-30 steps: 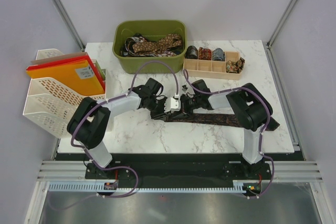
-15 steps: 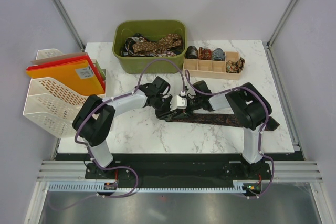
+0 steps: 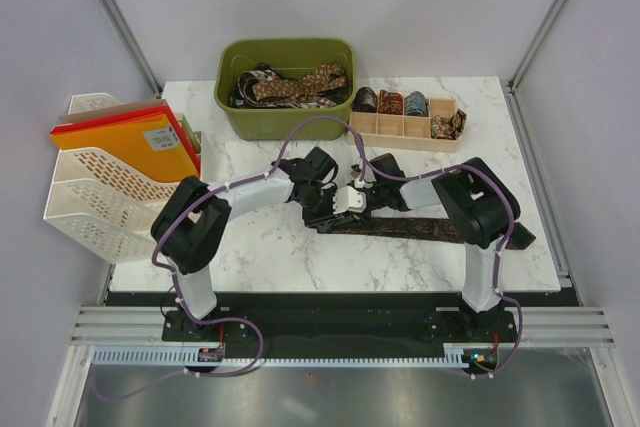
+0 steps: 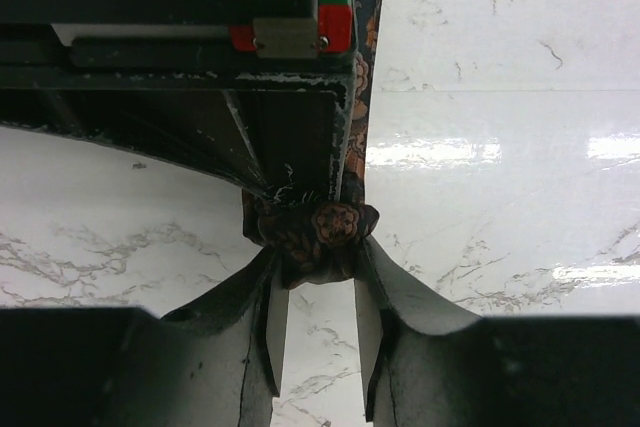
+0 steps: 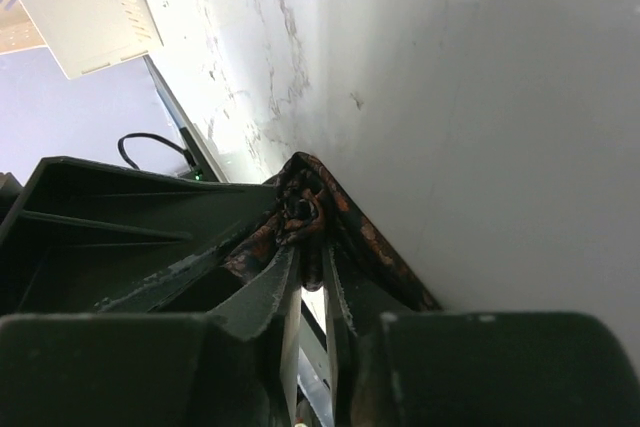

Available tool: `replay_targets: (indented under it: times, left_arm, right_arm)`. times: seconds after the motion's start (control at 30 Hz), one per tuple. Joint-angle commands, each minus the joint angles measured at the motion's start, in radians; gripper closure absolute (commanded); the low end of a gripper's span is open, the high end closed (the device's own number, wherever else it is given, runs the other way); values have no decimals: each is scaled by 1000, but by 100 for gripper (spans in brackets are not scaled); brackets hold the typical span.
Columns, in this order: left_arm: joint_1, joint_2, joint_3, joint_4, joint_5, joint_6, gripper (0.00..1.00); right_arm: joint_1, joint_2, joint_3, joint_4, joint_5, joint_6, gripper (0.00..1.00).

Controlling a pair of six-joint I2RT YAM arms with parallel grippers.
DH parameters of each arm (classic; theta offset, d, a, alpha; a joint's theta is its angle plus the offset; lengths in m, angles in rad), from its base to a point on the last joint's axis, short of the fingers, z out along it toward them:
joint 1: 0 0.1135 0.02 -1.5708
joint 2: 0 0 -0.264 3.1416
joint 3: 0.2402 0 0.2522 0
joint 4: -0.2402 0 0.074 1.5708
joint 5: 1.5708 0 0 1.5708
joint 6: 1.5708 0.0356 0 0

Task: Roll the ties
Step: Roll the tie at the center of the board.

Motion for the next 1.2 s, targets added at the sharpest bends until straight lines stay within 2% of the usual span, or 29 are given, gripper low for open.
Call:
replay_targets:
  times: [0.0,0.33,0.5,0.6,0.63,0.73,0.83,0.97,1.17]
  left_arm:
    - [-46,82,-27,10,-2,21,70]
    - [-46,120,-21,-5,-25,30,75]
    - [-46,120,-18,-7,-27,35,75]
    - [-46,121,-17,-11,-24,33,75]
    - [-46,120,-17,-10,-22,35,75]
    - [-41,108,-13,-10,-13,30,70]
    - [-37,77,-17,-7,8,24,64]
    - [-27,39,-21,16,39,3,58]
    - [5,0,-27,41,50,-25,48]
  right_arm:
    - [1,-47,12,-65,39,-50,75]
    - [-27,-139,21,-140,23,-87,55]
    - [-29,-148,17,-151,32,-97,54]
    - [-27,-143,12,-145,42,-94,62]
    - [-27,-142,4,-143,46,-88,72]
    - [-29,-128,-16,-142,36,-76,94]
    - [-29,-136,-55,-87,12,-21,100]
    - [-29,-130,-108,87,-19,126,100]
    - [-48,-125,-121,30,6,78,100]
